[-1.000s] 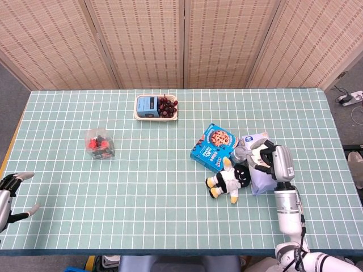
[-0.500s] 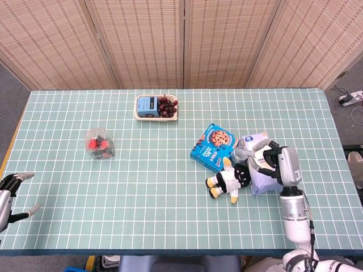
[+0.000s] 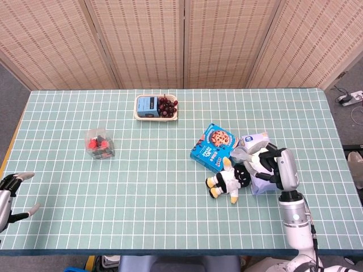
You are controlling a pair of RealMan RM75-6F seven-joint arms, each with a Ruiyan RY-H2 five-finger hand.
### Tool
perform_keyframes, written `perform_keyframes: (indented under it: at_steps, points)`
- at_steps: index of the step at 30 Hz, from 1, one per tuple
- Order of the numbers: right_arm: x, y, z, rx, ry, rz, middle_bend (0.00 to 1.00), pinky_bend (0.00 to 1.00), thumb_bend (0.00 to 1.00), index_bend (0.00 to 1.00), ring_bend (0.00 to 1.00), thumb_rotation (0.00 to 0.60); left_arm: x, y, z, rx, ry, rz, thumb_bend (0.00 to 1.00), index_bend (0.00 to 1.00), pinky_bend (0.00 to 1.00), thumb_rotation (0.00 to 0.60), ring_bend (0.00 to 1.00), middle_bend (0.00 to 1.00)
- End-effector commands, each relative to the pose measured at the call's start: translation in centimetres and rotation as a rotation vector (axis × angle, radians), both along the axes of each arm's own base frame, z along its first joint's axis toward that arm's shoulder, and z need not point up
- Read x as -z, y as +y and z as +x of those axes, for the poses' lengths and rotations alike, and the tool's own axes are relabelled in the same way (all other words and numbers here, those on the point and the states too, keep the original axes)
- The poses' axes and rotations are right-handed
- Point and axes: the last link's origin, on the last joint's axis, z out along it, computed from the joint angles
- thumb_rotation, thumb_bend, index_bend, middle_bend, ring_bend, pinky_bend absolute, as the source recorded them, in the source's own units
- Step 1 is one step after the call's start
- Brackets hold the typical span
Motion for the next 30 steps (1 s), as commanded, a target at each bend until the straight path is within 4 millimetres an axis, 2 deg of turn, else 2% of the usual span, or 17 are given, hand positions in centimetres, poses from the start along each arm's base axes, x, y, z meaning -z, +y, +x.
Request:
perform_keyframes:
  at_steps: [1, 5, 10, 14, 20, 25, 28, 30]
  points:
    - [0.4, -0.1, 0.7, -0.050, -0.059, 0.095, 1.00, 1.00, 0.30, 0.64, 1.00, 0.600, 0.0, 0.0, 0.0, -0.001, -0.001, 0.001, 0.17, 0.29, 0.47, 0.600, 0.20, 0.26]
    - [1.0, -0.4, 0.6, -0.074, -0.089, 0.184, 1.00, 1.00, 0.30, 0.64, 1.00, 0.600, -0.1, 0.0, -0.1, -0.003, -0.001, 0.003, 0.17, 0.29, 0.47, 0.600, 0.20, 0.26]
    - [1.9, -1.4, -0.2, -0.062, 0.081, 0.165, 1.00, 1.00, 0.32, 0.64, 1.00, 0.600, -0.3, 0.0, -0.1, -0.002, -0.004, 0.009, 0.17, 0.29, 0.47, 0.600, 0.20, 0.26]
    - [2.3, -1.5, 0.0, -0.074, 0.142, 0.167, 1.00, 1.00, 0.33, 0.64, 1.00, 0.600, -0.2, 0.0, -0.1, -0.003, -0.002, 0.008, 0.17, 0.29, 0.47, 0.600, 0.20, 0.26]
    - [1.5, -1.1, 0.9, -0.149, -0.067, 0.250, 1.00, 1.00, 0.33, 0.64, 1.00, 0.600, -0.2, 0.0, -0.2, -0.005, 0.002, 0.007, 0.17, 0.29, 0.47, 0.600, 0.20, 0.26]
    - [0.2, -0.8, 0.7, -0.226, -0.247, 0.321, 1.00, 1.00, 0.33, 0.66, 1.00, 0.600, -0.2, 0.0, -0.1, -0.005, 0.004, 0.006, 0.17, 0.29, 0.47, 0.600, 0.20, 0.26]
    - [0.0, -0.8, 0.3, -0.246, -0.272, 0.336, 1.00, 1.00, 0.33, 0.66, 1.00, 0.600, -0.1, 0.0, -0.1, -0.005, 0.005, 0.005, 0.17, 0.29, 0.47, 0.600, 0.20, 0.26]
    - [0.1, -1.0, -0.1, -0.241, -0.223, 0.316, 1.00, 1.00, 0.33, 0.66, 1.00, 0.600, -0.1, 0.0, -0.1, -0.007, 0.007, 0.004, 0.17, 0.29, 0.47, 0.600, 0.20, 0.26]
